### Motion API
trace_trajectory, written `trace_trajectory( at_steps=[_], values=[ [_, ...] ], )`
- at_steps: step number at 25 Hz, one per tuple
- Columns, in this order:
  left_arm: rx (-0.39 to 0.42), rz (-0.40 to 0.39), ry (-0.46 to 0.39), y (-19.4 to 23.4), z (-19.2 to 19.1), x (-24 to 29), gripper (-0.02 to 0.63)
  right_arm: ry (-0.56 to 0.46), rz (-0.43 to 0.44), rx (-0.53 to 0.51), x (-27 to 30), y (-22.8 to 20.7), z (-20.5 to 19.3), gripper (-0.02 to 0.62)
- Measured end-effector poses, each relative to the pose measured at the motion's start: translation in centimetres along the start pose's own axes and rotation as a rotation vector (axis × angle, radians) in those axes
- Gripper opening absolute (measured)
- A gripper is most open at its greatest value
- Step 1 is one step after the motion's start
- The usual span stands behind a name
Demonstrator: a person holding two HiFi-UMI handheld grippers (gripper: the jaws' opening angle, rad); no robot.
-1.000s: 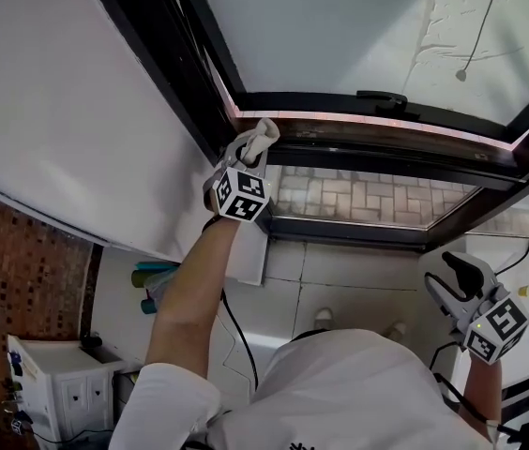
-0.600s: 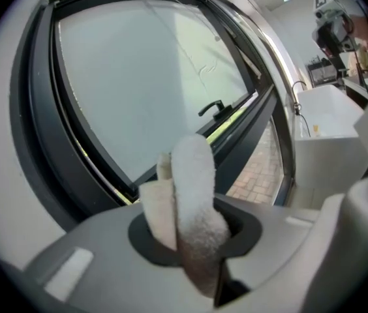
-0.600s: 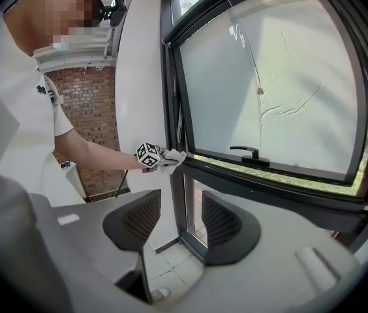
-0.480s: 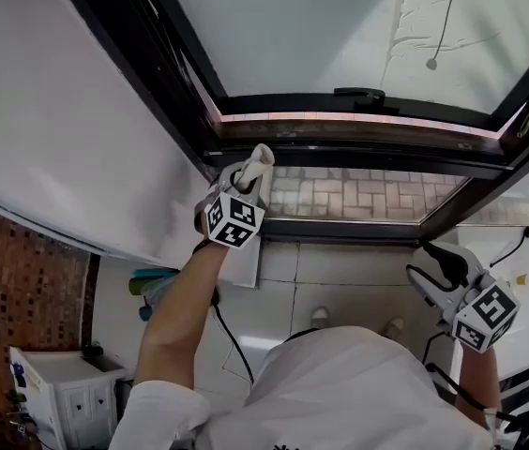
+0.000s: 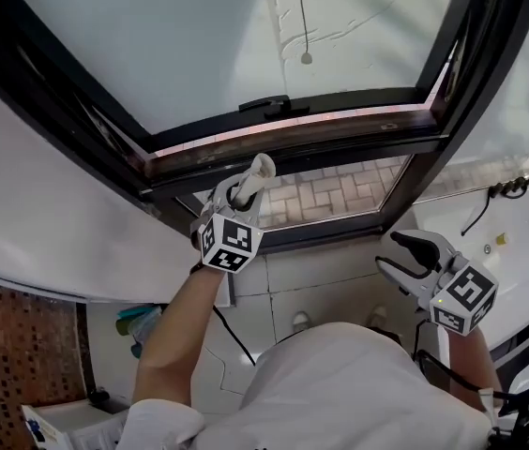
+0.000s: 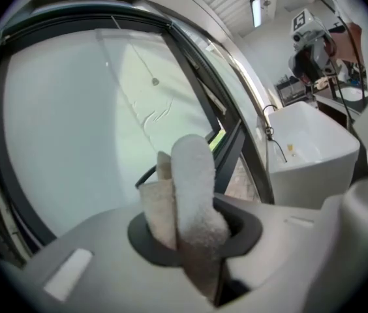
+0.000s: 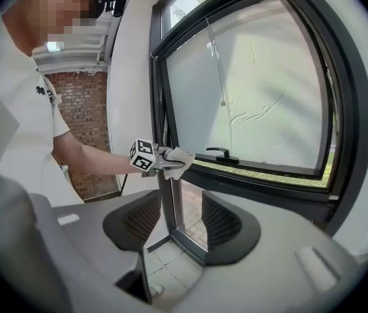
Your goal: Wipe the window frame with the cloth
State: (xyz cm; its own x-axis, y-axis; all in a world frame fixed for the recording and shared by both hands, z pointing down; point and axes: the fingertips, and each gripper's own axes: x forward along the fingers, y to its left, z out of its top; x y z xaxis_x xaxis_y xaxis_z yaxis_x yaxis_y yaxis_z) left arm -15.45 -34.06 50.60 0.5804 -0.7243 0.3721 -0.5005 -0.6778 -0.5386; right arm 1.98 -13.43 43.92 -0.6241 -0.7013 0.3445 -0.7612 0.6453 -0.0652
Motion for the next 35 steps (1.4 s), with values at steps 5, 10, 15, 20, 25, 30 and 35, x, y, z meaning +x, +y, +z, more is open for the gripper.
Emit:
trace_trajectory(
  at_steps=[5, 10, 15, 20, 25, 30, 35],
  values=[
    [0.041, -0.069, -0.060, -4.5, 6.6, 4.2, 0.100, -0.007, -0.059, 0.024, -4.2, -3.3, -1.1, 0.198],
    [0.073, -0.125, -0.100, -8.6, 12.5, 8.2, 0.100, -0.013, -0.111, 0.057, -8.2, -6.8, -2.7, 0.198],
    [0.117, -0.172, -0.130, -12.8, 18.2, 12.3, 0.100, -0.021, -0.140, 0.080, -11.8, -9.8, -4.2, 0.198],
    [0.160, -0.188, -0.128, -16.0, 23.2, 17.1, 0.101, -0.026, -0.165, 0.090, -15.0, -12.7, -5.6, 0.198],
    [0.205, -0.177, -0.069, -17.8, 25.4, 22.2, 0.101, -0.037, -0.188, 0.098, -18.3, -15.4, -6.8, 0.198],
    [0.285, -0.151, 0.019, -18.6, 25.4, 26.1, 0.103, -0.034, -0.222, 0.124, -21.8, -17.7, -8.6, 0.198],
    [0.318, -0.150, 0.098, -19.1, 24.9, 28.5, 0.103, -0.036, -0.242, 0.156, -23.8, -19.2, -10.2, 0.198]
  ],
)
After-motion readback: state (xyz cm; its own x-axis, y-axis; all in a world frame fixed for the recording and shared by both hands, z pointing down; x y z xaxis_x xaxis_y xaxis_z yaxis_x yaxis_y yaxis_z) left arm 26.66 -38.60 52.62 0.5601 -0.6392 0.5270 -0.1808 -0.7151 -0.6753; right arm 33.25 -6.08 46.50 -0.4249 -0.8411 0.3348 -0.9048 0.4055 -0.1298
